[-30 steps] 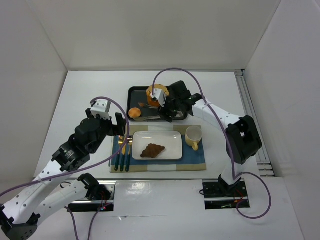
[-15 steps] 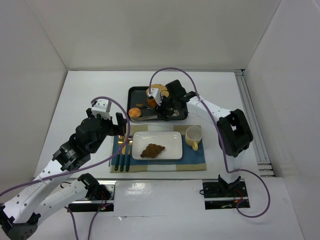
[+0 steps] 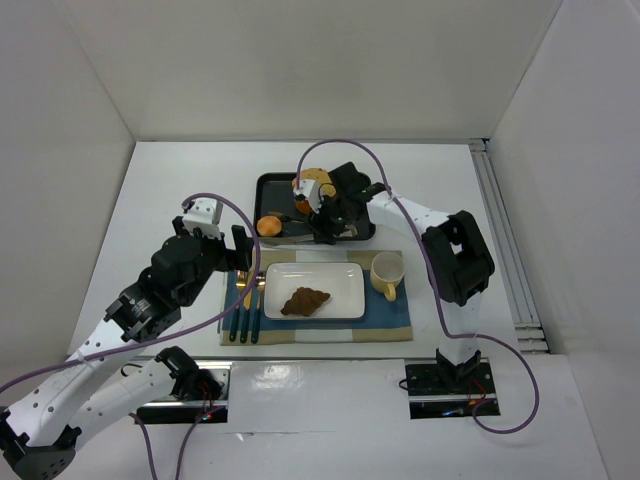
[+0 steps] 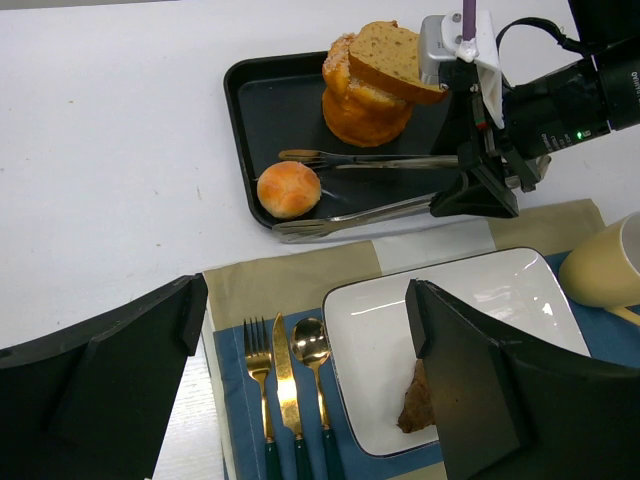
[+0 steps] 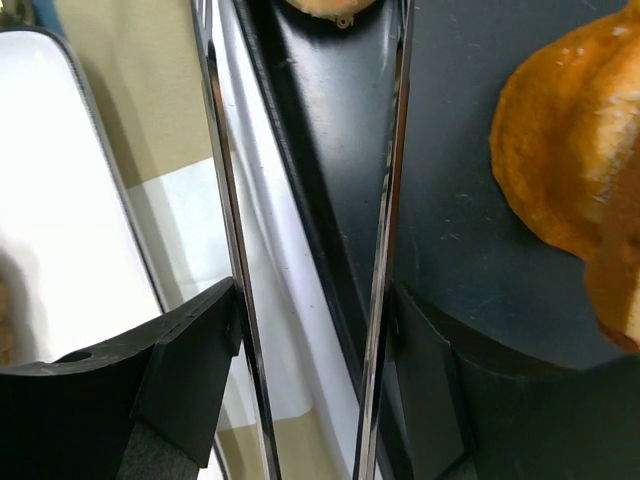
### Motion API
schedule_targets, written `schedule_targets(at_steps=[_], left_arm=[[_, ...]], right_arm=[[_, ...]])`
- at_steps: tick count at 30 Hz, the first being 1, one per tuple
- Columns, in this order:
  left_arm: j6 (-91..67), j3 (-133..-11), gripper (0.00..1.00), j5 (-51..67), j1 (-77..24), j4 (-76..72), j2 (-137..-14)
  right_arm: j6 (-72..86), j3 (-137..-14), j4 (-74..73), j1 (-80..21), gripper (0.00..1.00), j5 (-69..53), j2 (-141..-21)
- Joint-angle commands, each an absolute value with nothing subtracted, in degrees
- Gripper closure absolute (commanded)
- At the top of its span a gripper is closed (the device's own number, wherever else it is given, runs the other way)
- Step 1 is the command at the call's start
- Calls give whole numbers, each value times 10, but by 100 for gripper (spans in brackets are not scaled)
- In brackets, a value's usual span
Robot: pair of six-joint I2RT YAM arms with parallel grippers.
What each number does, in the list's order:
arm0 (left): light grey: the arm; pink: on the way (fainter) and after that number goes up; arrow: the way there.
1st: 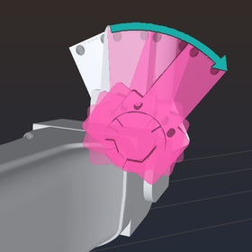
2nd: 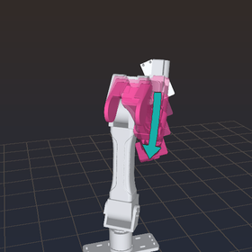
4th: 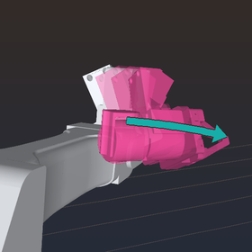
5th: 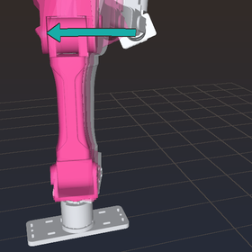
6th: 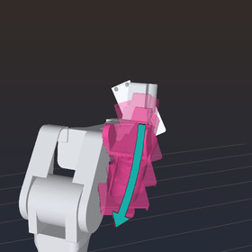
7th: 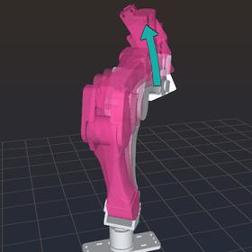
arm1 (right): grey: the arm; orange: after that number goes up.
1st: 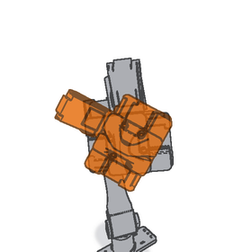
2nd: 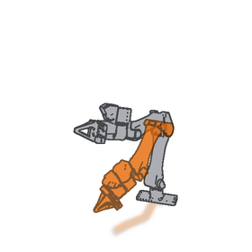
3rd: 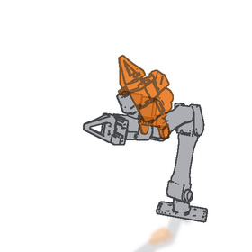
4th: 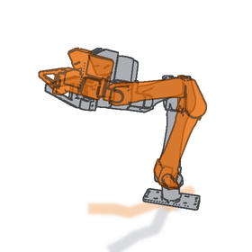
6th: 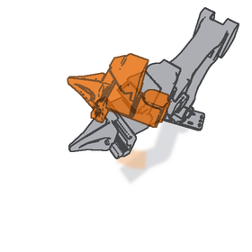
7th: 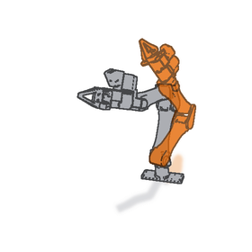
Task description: Place the bread
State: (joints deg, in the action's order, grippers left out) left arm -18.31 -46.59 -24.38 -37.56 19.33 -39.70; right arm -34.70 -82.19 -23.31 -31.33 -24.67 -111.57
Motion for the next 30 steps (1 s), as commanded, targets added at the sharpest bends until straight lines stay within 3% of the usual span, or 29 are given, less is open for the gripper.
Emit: schedule_targets(at_steps=[1,14,30], left_arm=[[-183,-466,0,-246,-377,172,-395],[-183,-466,0,-241,-377,172,-395],[-183,-466,0,-241,-377,172,-400]], right_arm=[[-346,-851,-246,-304,33,-295,-1085],[-347,-861,-246,-299,33,-325,-1038],[-337,-917,-240,-294,33,-309,-1135]])
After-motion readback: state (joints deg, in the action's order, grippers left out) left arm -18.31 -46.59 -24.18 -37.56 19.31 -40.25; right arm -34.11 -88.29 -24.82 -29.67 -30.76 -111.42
